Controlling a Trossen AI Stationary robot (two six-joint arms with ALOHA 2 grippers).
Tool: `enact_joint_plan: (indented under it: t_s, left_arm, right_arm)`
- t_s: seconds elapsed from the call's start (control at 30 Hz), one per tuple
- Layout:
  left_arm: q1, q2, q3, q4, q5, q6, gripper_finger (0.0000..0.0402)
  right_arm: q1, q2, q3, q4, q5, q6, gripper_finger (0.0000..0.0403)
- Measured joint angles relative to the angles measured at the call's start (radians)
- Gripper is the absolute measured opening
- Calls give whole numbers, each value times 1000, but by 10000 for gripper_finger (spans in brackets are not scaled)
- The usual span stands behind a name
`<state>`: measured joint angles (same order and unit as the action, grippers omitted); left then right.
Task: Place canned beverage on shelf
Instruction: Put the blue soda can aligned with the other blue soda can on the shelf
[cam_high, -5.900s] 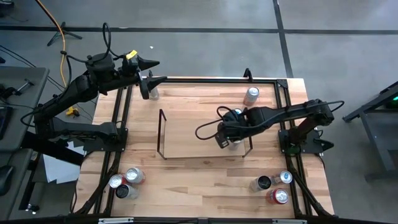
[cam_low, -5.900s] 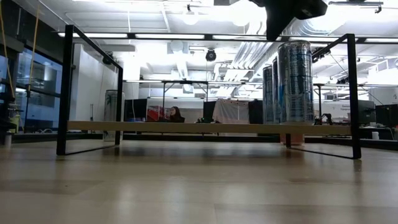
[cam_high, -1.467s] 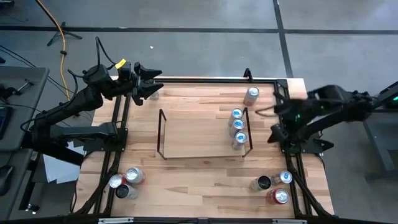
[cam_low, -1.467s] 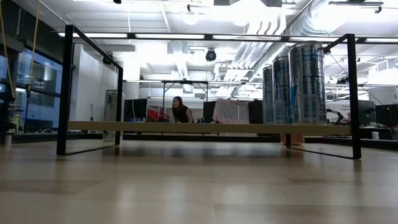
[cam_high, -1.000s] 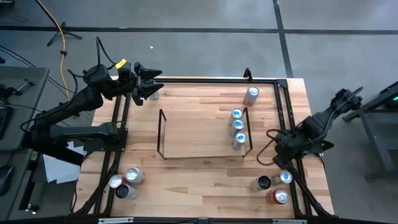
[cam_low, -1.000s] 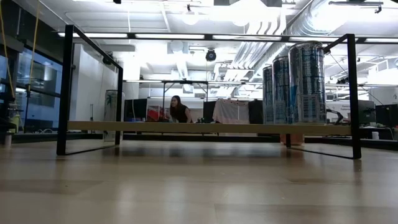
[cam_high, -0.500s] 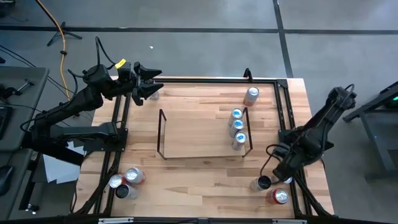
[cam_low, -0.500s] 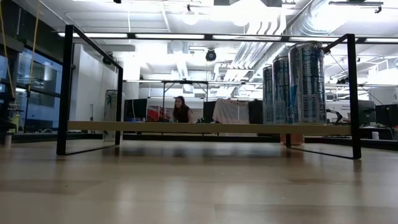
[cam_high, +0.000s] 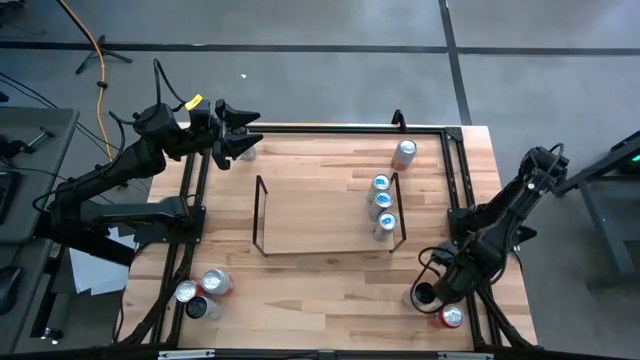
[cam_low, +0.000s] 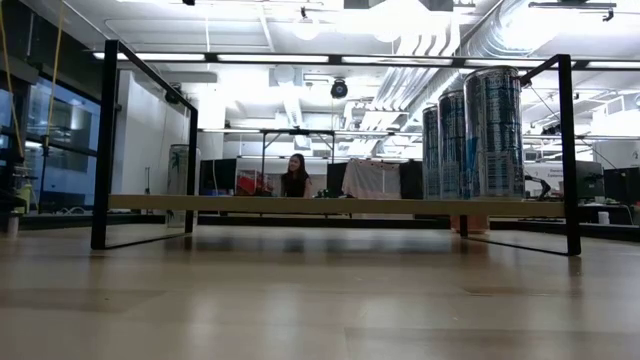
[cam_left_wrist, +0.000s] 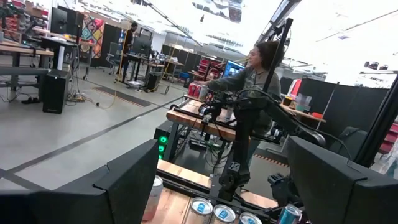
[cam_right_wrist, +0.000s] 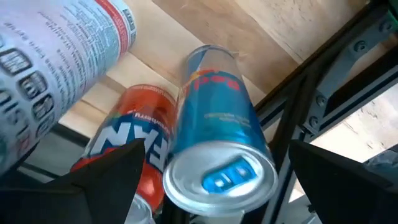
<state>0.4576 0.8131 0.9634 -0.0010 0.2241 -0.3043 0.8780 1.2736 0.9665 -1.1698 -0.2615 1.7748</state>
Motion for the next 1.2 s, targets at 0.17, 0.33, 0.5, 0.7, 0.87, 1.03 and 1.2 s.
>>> enact_joint_plan:
  t_s: [0.17,0.33,0.5,0.7,0.87,1.03,1.2]
  left_arm:
    - [0,0,0,1,0,-1,314]
    - [0,0,0,5,0,-1,314]
    - [0,0,0,6,0,0,314]
    - [0,0,0,7,0,0,314]
    - [0,0,0,20,0,1,314]
    - [0,0,0,35,0,1,314]
    - [0,0,0,62,-1,1,314]
  right_arm:
    - [0,37,0,2,-1,4,385]
    - [-1,60,3,18,-7,4,378]
    - [-1,62,3,21,-36,20,319]
    - [-5,55,19,-26,-34,26,218]
    - [-16,24,118,-185,13,25,219]
    - [-43,1,292,-404,90,25,219]
    - [-105,-23,438,-396,335,28,219]
